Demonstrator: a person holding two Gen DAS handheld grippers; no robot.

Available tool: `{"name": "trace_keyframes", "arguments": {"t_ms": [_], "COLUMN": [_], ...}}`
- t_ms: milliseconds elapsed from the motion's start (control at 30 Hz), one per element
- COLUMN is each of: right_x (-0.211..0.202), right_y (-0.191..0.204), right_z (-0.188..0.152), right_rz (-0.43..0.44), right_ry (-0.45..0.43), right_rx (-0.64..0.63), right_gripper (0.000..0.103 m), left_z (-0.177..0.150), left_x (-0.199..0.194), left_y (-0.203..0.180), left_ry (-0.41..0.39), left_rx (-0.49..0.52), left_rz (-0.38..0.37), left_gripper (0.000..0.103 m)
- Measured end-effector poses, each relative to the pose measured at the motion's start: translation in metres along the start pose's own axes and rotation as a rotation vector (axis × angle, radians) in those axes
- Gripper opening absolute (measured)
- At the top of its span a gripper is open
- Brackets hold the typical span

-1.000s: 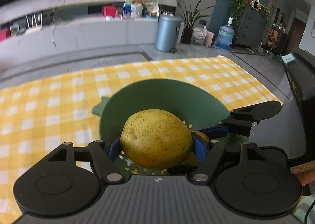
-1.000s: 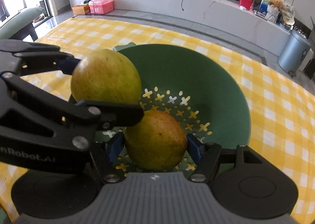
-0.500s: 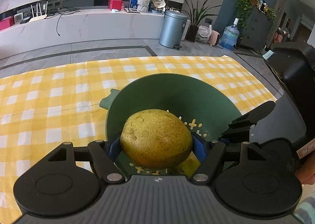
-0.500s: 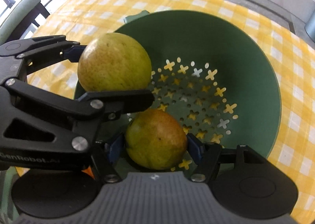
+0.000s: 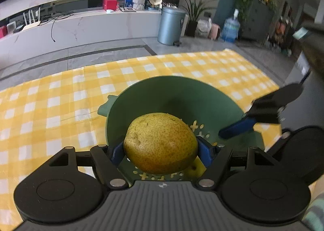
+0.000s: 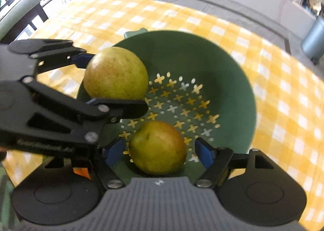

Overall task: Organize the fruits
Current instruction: 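Carry the held pears with both tools over the green colander, then lower both pears into the colander and open both tools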

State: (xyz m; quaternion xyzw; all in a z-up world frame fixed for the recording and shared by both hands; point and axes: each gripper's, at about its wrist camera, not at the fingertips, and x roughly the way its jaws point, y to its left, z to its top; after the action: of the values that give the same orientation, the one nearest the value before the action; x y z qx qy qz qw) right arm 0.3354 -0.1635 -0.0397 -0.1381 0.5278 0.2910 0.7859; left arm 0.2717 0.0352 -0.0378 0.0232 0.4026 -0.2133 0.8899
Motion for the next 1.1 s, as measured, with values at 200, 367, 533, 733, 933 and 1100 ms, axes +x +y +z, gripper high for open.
{"name": "trace_keyframes", "arguments": {"t_ms": [200, 367, 533, 733, 933, 1100], "right_x": [-0.015, -0.019, -0.016, -0.012, -0.011, -0.014], "right_y": [-0.001, -0.007, -0.012, -0.011, -0.008, -0.010], "right_z": [-0.007, -0.009, -0.011, -0.011, -0.013, -0.014], "right_rz": [-0.036, -0.037, -0.033, -0.023, -0.020, -0.009], "right_ry": [-0.007, -0.026, -0.029, -0.028, -0.010, -0.016], "right_rx": [-0.086, -0.079, -0.054, -0.054, -0.042, -0.019], "right_gripper": [0.075, 0.075, 0.076, 0.078, 0.078, 0.079], "left_z": [0.004, 0.008, 0.009, 0.008, 0.007, 0.010], "left_x": [0.012, 0.018, 0.019, 0.017, 0.016, 0.011], "left_y": [-0.014, -0.012, -0.006, -0.005, -0.006, 0.003], "left_ry": [0.085, 0.138, 0.153, 0.144, 0.134, 0.116], "left_rx": [0.158, 0.182, 0.130, 0.131, 0.152, 0.071], "left_rz": [0.053, 0.030, -0.008, -0.020, -0.017, -0.058], "left_gripper": [0.083, 0.083, 0.083, 0.085, 0.087, 0.089]}}
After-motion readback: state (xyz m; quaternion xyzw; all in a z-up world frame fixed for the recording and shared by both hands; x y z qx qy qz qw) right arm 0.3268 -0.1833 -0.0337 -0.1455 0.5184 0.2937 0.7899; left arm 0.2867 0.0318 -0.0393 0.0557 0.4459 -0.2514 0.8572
